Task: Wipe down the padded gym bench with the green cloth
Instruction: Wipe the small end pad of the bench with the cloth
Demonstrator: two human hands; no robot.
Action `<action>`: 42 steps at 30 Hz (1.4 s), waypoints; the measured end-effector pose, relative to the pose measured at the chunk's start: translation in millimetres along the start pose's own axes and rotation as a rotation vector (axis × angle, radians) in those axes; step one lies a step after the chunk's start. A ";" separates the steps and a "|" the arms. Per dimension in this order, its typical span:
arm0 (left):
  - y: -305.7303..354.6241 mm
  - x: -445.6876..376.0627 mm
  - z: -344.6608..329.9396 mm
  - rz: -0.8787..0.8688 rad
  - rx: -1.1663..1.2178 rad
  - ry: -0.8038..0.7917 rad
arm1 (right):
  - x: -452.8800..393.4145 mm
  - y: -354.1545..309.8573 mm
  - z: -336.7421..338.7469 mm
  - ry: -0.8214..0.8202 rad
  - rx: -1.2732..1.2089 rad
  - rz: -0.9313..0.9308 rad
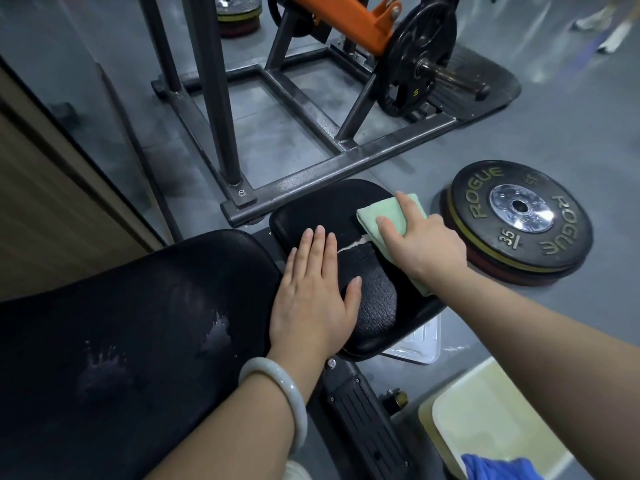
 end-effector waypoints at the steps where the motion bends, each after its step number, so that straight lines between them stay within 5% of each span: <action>1: -0.1 0.0 -0.1 0.001 0.000 0.001 | 0.6 2.0 -0.1 -0.005 -0.016 -0.013; 24: 0.5 -0.2 -1.9 0.007 0.011 0.014 | 63.5 4.0 -16.9 0.120 -0.203 -0.302; 42: -1.7 -1.1 -7.4 -0.029 0.055 0.071 | 114.7 -14.0 -51.1 0.298 -0.692 -0.441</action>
Point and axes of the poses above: each hand's wrist, its own x-axis away from the middle knuckle, its own z-axis out of the back of the hand, y = z × x, the point moved 2 cm from there along -x, towards the middle knuckle, and after that the axes turned 6 degrees about -z, right-handed, at the moved point
